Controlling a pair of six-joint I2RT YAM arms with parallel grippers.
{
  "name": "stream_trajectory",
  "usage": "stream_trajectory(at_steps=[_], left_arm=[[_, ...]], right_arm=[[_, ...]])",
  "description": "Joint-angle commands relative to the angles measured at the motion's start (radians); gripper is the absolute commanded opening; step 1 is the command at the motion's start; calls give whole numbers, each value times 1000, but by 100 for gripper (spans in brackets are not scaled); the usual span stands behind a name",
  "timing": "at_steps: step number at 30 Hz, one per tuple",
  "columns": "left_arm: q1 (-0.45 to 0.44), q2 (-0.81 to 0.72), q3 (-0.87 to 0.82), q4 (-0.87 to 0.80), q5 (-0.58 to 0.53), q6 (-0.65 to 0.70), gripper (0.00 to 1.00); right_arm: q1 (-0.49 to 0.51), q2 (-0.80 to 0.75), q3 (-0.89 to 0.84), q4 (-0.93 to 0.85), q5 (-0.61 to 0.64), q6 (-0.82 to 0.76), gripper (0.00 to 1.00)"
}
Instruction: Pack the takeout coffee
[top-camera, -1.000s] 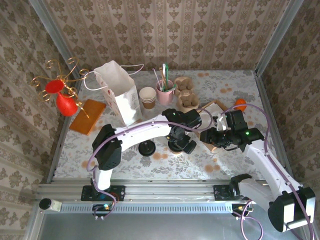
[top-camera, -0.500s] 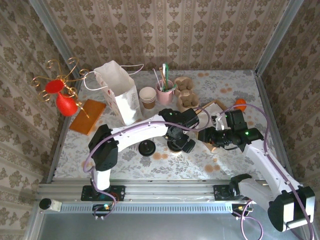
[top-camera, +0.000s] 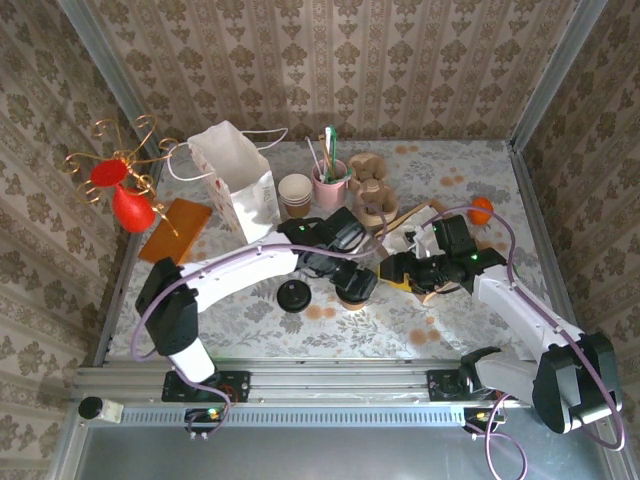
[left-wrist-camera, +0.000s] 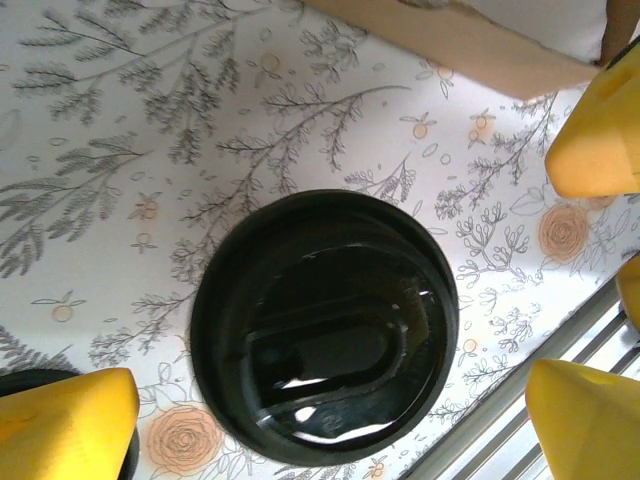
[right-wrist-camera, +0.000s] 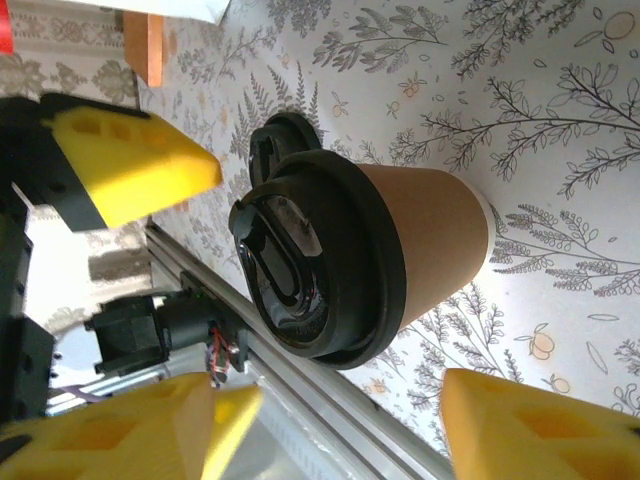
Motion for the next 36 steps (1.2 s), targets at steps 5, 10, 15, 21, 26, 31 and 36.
stream_trajectory(at_steps=[5,10,15,21,26,31,36], left_arm=[[134,-223,-293,311,177,-204,100],[167,-234,-421,444,239,-289,94],[188,-212,-450,506,264,-309,87],[204,-179,-468,527,284,-307,75],[207,-180,-510,568,295,-320,72],[207,-185,-538,582,292,-324,65],[206,-191,-557,586,288,-326,62]], right_arm=[[56,8,54,-115,98,-86,72],[84,57,53,-65,75,-76,70],[105,93,62,-46,83,-71,65],[105,136,65,-5,85,-74,56],[104,171,63,19,83,-73,52],[104,186,52,31,87,-72,50],[105,184,37,25,103,-71,47]])
